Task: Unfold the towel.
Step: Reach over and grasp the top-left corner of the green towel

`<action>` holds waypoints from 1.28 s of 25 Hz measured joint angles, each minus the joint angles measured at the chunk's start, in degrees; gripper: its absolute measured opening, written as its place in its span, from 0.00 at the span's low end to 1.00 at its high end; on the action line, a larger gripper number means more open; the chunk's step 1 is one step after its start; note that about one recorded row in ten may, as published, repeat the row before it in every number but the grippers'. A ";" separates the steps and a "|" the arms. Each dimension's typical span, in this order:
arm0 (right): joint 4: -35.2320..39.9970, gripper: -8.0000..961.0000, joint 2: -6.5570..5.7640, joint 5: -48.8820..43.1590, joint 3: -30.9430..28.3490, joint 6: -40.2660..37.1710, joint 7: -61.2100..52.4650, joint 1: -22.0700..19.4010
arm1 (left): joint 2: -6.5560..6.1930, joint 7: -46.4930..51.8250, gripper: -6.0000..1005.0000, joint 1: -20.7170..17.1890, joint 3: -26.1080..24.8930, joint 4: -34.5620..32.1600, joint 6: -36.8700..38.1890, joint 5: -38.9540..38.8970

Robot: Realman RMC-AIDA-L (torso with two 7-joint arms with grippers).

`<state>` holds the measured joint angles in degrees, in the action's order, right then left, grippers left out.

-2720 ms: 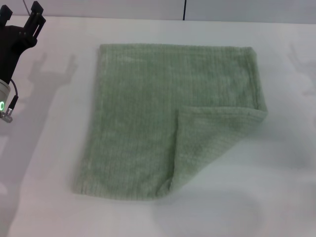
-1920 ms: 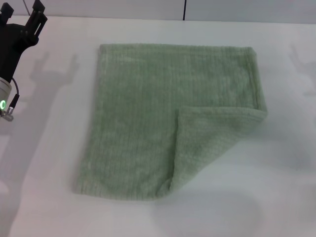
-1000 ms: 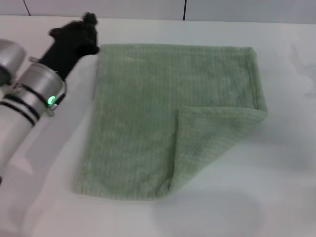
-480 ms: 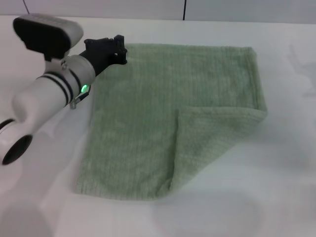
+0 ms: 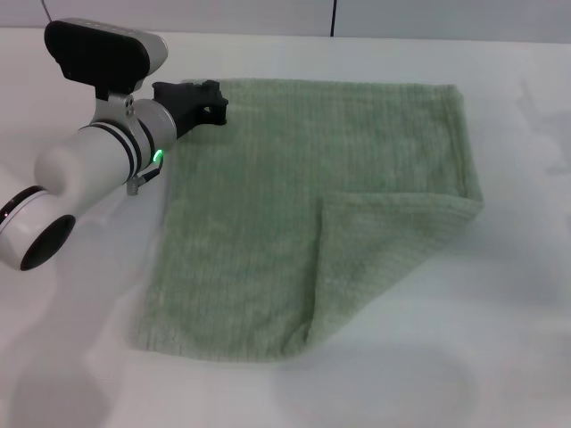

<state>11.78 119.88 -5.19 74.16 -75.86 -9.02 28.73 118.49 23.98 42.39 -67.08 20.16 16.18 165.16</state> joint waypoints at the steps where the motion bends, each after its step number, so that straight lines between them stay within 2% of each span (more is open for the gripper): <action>1: 0.00 0.83 0.00 0.00 0.06 0.00 0.00 0.01 | 0.00 0.01 0.00 0.22 0.00 -0.04 -0.83 0.00; 32: 0.28 0.83 0.00 -0.44 1.08 0.14 -0.94 0.01 | 0.43 0.01 0.00 -0.27 0.64 -2.27 -2.10 -0.02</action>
<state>12.06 119.88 -5.63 75.23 -75.72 -9.95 28.74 118.92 23.99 42.13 -66.44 17.89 14.08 165.14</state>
